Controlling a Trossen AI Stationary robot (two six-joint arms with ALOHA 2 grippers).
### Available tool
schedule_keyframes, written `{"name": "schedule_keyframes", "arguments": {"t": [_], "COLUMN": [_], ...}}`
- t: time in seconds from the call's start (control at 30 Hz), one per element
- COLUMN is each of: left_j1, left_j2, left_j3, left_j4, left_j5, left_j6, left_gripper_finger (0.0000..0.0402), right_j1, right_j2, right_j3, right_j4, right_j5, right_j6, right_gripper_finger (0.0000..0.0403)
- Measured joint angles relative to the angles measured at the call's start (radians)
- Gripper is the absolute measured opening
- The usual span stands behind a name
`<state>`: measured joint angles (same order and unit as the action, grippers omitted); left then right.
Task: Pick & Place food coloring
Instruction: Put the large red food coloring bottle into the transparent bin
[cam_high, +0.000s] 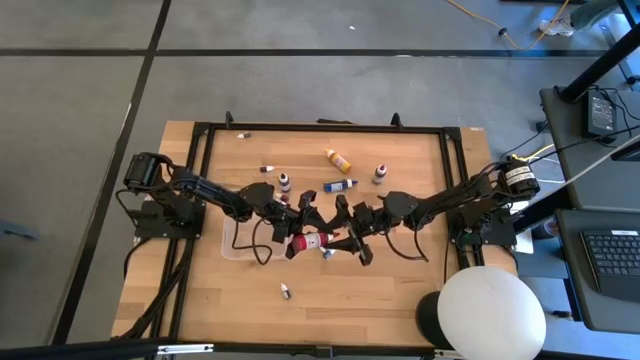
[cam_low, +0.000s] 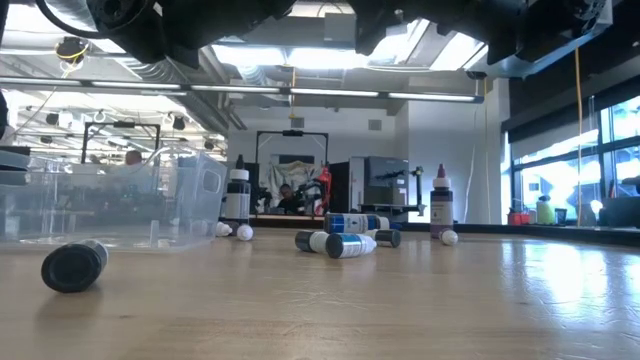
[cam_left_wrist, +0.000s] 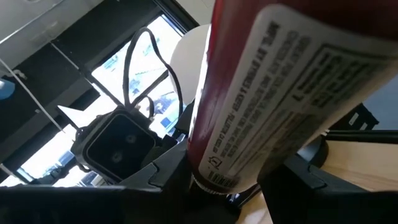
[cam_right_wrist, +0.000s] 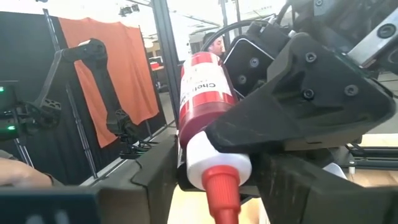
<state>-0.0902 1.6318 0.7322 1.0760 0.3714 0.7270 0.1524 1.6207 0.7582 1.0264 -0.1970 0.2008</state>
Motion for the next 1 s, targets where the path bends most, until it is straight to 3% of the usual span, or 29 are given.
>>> {"name": "schedule_keyframes", "arguments": {"t": [0.3,0.67,1.0], "left_j1": [-0.003,-0.014,-0.014], "left_j2": [0.0,0.0,0.001], "left_j3": [-0.002,-0.002,-0.002], "left_j4": [0.005,0.002,-0.004], "left_j5": [-0.041,-0.061,-0.114], "left_j6": [-0.006,-0.015,-0.06], "left_gripper_finger": [0.0166,0.0168,0.0232], "right_j1": [0.0,0.0,-0.003], "right_j2": [0.0,0.0,0.0], "right_j3": [-0.001,-0.001,-0.001], "right_j4": [0.003,0.001,0.002], "right_j5": [-0.015,-0.024,-0.011], "right_j6": [-0.001,-0.023,-0.042], "right_gripper_finger": [0.0165,0.016,0.0159]}}
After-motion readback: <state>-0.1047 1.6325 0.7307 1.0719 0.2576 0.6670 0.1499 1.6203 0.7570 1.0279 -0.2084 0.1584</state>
